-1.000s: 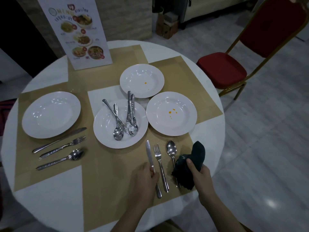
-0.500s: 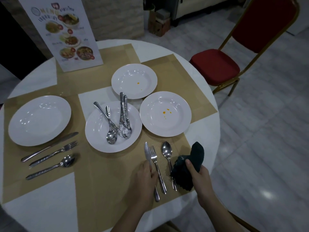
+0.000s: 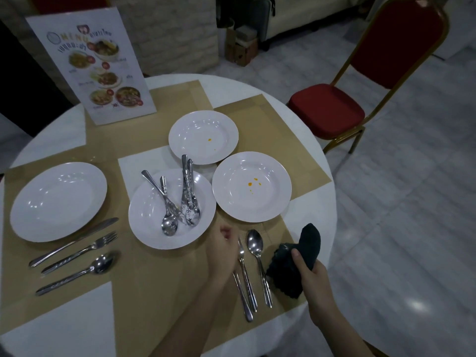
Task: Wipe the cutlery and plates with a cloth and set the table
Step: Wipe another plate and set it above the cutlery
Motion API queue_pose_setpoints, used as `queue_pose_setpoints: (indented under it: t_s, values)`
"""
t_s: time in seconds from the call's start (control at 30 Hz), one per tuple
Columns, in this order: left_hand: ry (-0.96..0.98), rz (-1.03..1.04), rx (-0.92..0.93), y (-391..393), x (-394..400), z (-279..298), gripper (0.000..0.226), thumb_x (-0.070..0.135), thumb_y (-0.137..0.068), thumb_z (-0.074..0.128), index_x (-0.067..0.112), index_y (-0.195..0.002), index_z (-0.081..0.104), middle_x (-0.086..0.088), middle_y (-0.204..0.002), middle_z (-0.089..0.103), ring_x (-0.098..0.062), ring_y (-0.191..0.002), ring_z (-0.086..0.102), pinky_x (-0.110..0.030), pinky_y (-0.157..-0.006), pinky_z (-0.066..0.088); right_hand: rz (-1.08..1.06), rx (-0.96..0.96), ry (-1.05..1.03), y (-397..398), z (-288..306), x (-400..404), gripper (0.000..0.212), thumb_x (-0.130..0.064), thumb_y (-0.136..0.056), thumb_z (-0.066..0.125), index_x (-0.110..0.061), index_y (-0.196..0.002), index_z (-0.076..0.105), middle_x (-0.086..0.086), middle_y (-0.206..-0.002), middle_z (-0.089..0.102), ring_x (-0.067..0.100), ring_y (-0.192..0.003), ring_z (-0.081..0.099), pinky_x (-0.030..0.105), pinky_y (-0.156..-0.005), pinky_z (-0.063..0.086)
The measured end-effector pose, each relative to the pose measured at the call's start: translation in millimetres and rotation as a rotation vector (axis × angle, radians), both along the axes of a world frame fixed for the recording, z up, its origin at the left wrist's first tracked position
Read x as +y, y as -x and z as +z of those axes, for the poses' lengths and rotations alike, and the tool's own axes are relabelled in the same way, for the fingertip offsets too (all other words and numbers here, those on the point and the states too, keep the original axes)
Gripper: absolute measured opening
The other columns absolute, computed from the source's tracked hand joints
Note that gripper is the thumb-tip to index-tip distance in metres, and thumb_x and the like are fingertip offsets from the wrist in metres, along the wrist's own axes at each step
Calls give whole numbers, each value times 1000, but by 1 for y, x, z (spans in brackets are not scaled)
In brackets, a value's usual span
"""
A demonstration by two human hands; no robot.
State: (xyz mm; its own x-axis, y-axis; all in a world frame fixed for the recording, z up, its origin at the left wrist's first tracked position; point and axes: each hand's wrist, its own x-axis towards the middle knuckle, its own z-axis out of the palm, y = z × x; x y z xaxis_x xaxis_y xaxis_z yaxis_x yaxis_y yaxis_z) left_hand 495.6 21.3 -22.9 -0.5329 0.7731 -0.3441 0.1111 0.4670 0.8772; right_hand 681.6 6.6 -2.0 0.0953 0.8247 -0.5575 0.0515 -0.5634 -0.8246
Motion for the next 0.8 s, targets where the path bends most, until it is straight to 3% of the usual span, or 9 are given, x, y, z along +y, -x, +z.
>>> queue_pose_setpoints:
  t_s: [0.07, 0.17, 0.27, 0.4, 0.5, 0.57, 0.7, 0.8]
  values:
    - [66, 6, -92, 1, 25, 6, 17, 29, -89, 58, 16, -79, 51, -10, -73, 66, -27, -68, 66, -36, -70, 53, -20, 15, -9, -2, 6, 5, 30, -38, -93, 57, -16, -113, 62, 3, -104, 69, 15, -95, 64, 21, -68, 49]
    - [126, -28, -124, 1, 49, 3, 22, 24, -90, 58, 13, -71, 55, -4, -67, 60, -21, -61, 61, -26, -56, 52, -68, 32, -18, -5, 13, 10, 33, -45, -93, 52, -21, -114, 58, -1, -106, 66, 13, -97, 62, 22, -69, 48]
    - [174, 5, -192, 4, 61, -10, 15, 20, -88, 59, 6, -92, 61, -5, -75, 65, -21, -65, 62, -35, -67, 54, -130, 40, -2, -10, 17, 12, 32, -43, -97, 49, -20, -118, 52, 0, -107, 61, 13, -97, 59, 26, -69, 47]
    - [127, 88, -297, 1, 69, -12, 14, 8, -88, 57, 0, -100, 56, -10, -80, 63, -20, -54, 59, -25, -50, 52, -153, 75, 24, -16, 23, 10, 20, -32, -98, 48, -23, -116, 52, -2, -105, 60, 15, -95, 58, 29, -70, 48]
    - [-14, 42, -430, -2, 73, 1, 21, 6, -85, 53, 9, -105, 60, -10, -95, 68, -29, -75, 68, -36, -65, 59, -118, 44, -43, -17, 30, 8, 20, -29, -97, 51, -21, -115, 60, 1, -103, 66, 19, -94, 63, 30, -69, 52]
    - [-101, 36, -468, -2, 69, 17, 27, 2, -87, 48, 7, -111, 57, -12, -100, 67, -28, -76, 68, -33, -62, 58, -120, -16, -136, -16, 37, 11, 19, -28, -96, 54, -19, -111, 63, 5, -98, 69, 22, -91, 66, 32, -66, 55]
    - [-168, 106, -473, 4, 36, 50, 20, -2, -89, 44, 2, -102, 58, -14, -87, 63, -18, -53, 62, -33, -57, 55, -86, -280, -454, -10, 49, 32, 13, -21, -95, 58, -17, -107, 62, 3, -99, 64, 20, -92, 64, 35, -70, 57]
    - [-221, 114, -500, 8, -5, 65, 21, -10, -87, 48, 2, -103, 53, -13, -89, 61, -18, -59, 65, -31, -53, 56, 82, -588, -752, 3, 63, 55, 26, -13, -92, 62, -10, -118, 61, 0, -111, 55, 1, -95, 54, 15, -79, 48]
